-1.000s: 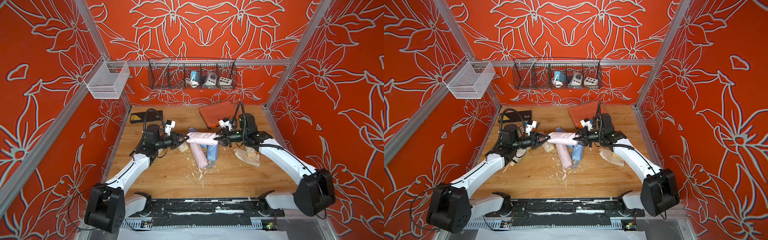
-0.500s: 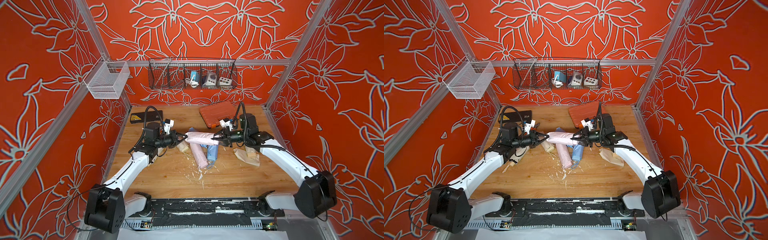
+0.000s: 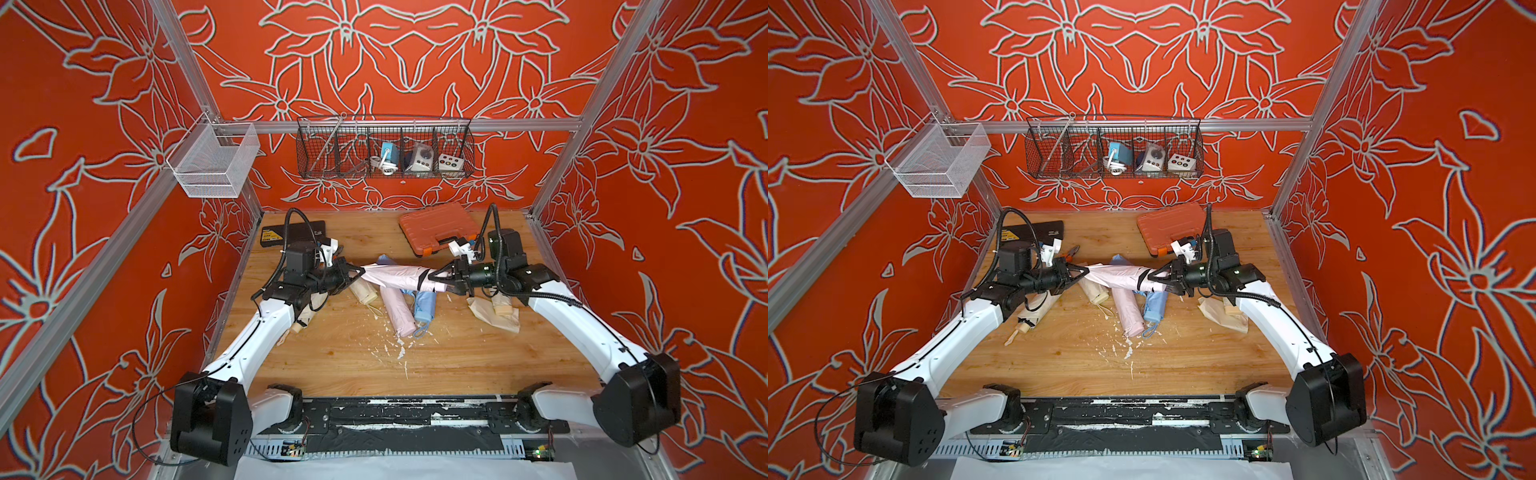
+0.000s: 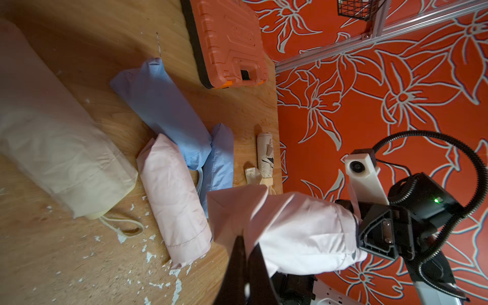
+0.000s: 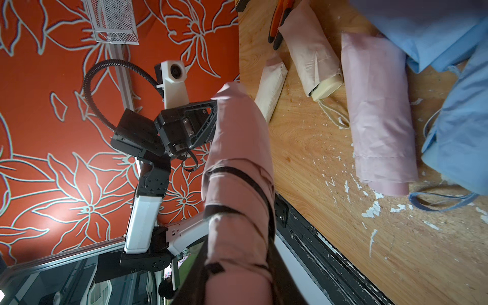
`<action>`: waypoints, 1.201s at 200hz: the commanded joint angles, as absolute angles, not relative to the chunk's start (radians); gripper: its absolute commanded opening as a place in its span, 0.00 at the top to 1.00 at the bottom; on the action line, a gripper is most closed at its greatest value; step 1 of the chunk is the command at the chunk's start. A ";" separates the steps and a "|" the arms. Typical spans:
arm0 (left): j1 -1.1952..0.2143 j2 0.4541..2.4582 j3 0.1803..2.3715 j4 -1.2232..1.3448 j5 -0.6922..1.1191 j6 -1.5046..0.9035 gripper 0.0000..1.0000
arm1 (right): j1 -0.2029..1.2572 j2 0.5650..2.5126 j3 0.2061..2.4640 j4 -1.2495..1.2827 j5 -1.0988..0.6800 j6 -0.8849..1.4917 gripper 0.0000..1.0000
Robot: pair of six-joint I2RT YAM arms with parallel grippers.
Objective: Take umbrellas out of sleeves
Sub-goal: Take out the umbrella from the umbrella sleeve.
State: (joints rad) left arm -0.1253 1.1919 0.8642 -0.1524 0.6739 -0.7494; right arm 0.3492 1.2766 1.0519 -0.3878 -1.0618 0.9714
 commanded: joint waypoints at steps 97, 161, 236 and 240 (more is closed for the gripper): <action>-0.089 1.222 0.982 -0.365 0.559 -0.480 1.00 | 0.290 1.222 1.329 -0.854 -0.673 0.626 1.00; -0.356 1.392 1.116 -0.186 0.773 -0.581 1.00 | 0.238 1.215 1.343 -0.827 -0.584 0.648 1.00; -0.595 1.758 1.351 -0.155 0.828 -0.547 1.00 | 0.164 1.199 1.291 -0.816 -0.503 0.658 1.00; -0.599 1.776 1.360 -0.147 0.829 -0.552 1.00 | 0.161 1.197 1.287 -0.812 -0.500 0.661 1.00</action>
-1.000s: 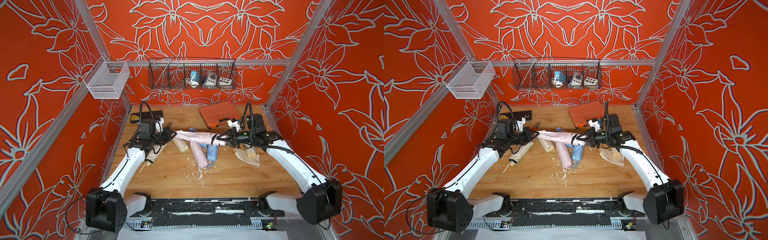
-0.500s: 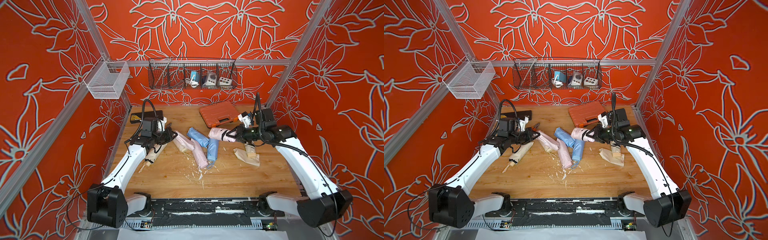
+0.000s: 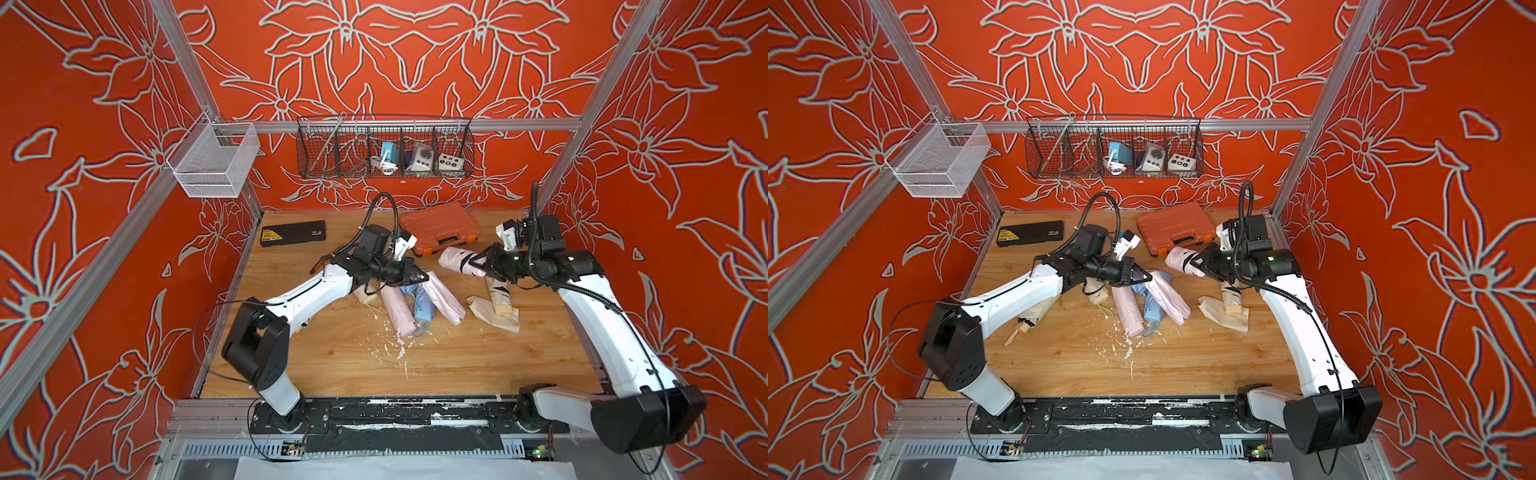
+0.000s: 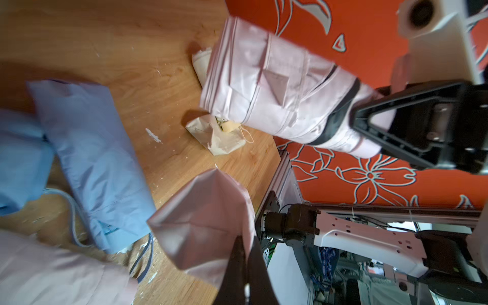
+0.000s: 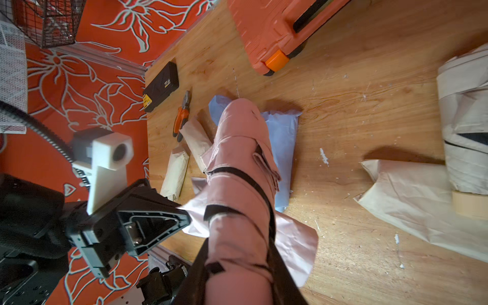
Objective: Take umbrellas out of sleeves
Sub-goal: Take out the umbrella from the umbrella sleeve, then place the umbrella sleeve at the center of the board.
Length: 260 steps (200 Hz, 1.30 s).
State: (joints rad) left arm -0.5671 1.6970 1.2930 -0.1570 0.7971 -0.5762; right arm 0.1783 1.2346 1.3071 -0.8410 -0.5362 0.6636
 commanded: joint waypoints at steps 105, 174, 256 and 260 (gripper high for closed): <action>-0.658 2.167 1.657 -0.255 0.765 -0.473 1.00 | 0.115 1.194 1.189 -0.765 -0.431 0.703 1.00; -0.650 2.295 1.819 -0.417 0.666 -0.363 1.00 | 0.109 1.192 1.030 -0.615 -0.489 0.791 1.00; -0.621 2.325 1.834 -0.446 0.652 -0.346 0.99 | 0.109 1.189 0.790 -0.359 -0.513 0.917 1.00; -0.620 2.327 1.836 -0.450 0.652 -0.344 0.97 | 0.109 1.188 0.782 -0.348 -0.508 0.919 1.00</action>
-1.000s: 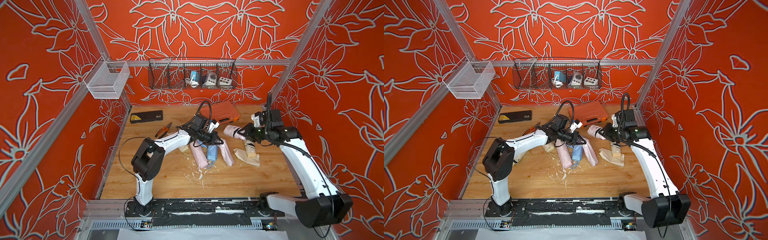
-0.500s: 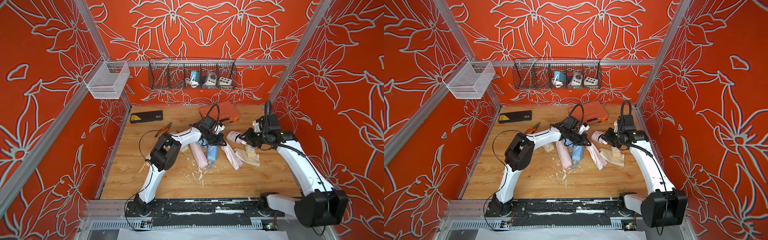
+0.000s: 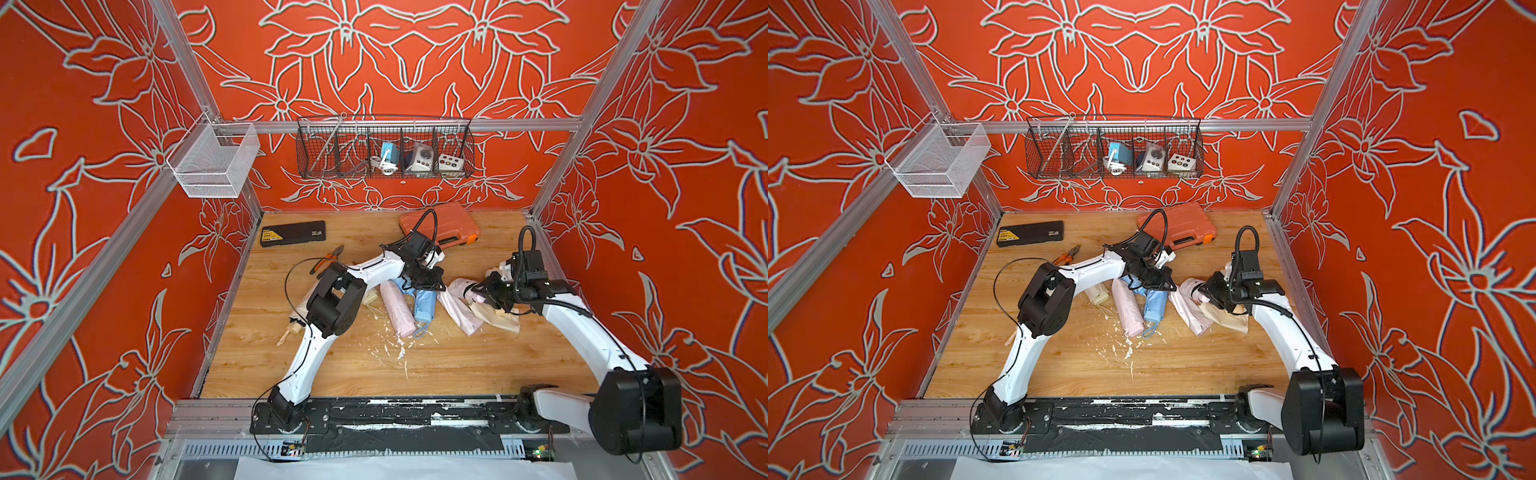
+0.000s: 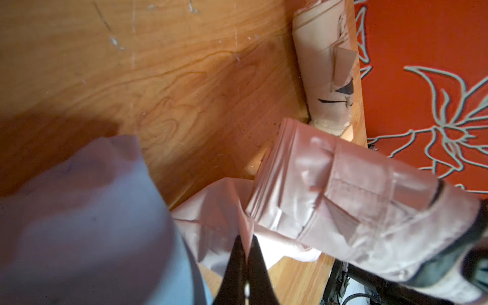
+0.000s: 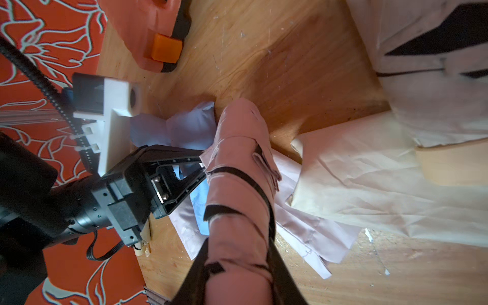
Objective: Take umbrellas out of sleeves
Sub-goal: Place the umbrella sleeve at the center of the board, then place the umbrella in the umbrella sleeve.
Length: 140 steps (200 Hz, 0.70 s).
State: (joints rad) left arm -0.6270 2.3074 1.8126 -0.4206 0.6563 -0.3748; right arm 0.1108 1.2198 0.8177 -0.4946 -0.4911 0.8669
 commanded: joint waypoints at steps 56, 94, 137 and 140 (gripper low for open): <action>-0.619 2.327 1.854 -0.474 0.665 -0.352 0.72 | 0.109 1.099 0.597 -0.178 -0.454 0.964 1.00; -0.617 2.300 1.855 -0.486 0.662 -0.362 0.55 | 0.109 1.048 0.509 -0.102 -0.431 0.971 1.00; -0.617 2.255 1.835 -0.488 0.646 -0.373 0.36 | 0.117 1.075 0.453 -0.059 -0.470 0.951 1.00; -0.617 2.253 1.834 -0.487 0.647 -0.373 0.35 | 0.119 1.078 0.454 -0.060 -0.472 0.946 1.00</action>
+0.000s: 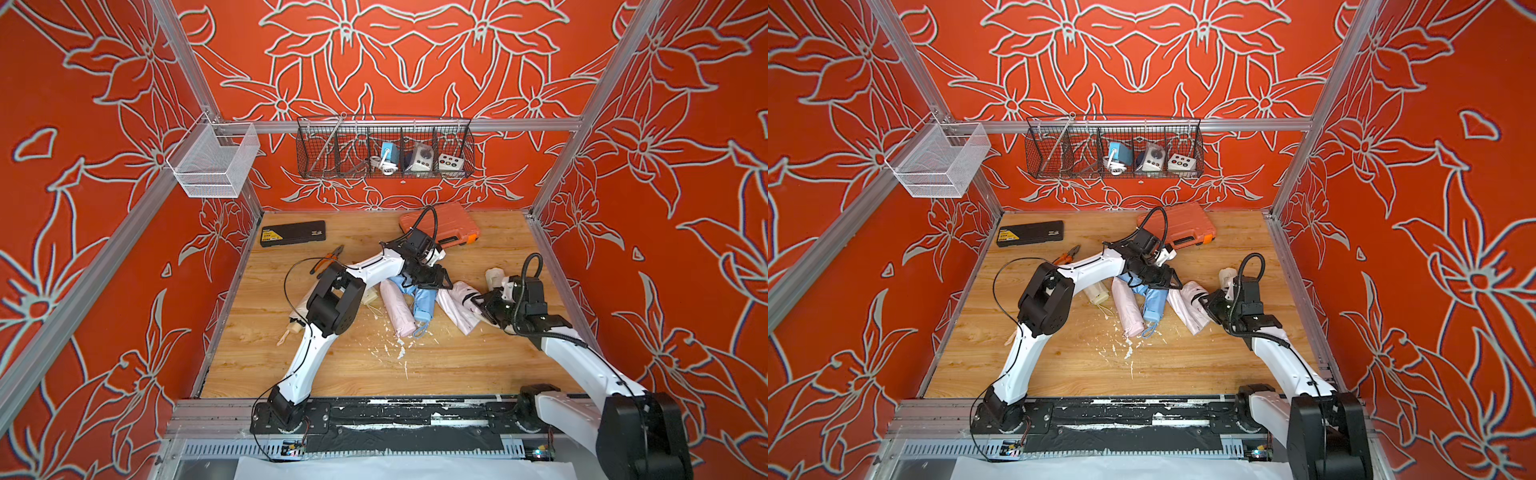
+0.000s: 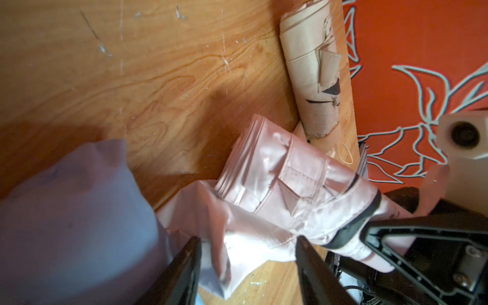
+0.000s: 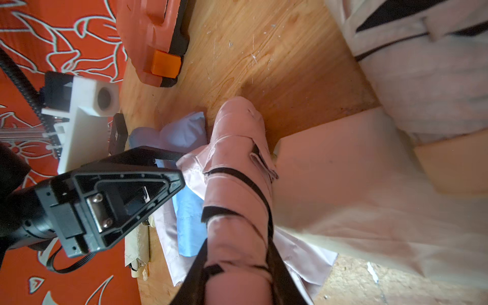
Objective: Take umbrellas out of sleeves
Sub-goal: Place the umbrella in the umbrella sleeve.
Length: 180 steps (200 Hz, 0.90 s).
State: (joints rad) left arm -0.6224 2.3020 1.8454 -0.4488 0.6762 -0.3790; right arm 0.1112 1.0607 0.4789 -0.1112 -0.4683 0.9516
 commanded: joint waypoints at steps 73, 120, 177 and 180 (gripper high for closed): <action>-0.604 2.176 1.822 -0.482 0.644 -0.395 0.26 | 0.161 1.170 0.431 -0.066 -0.488 0.876 0.84; -0.585 2.114 1.735 -0.444 0.650 -0.408 0.25 | 0.175 1.205 0.399 -0.061 -0.495 0.862 0.76; -0.565 2.028 1.615 -0.383 0.666 -0.437 0.24 | 0.185 1.227 0.359 -0.061 -0.507 0.842 0.57; -0.565 2.025 1.611 -0.381 0.666 -0.438 0.24 | 0.185 1.230 0.359 -0.062 -0.510 0.840 0.55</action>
State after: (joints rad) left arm -0.5724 2.0892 1.6417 -0.4168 0.6525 -0.4290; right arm 0.1795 1.2003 0.3847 0.0219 -0.5156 0.8516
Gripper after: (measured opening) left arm 0.754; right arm 0.398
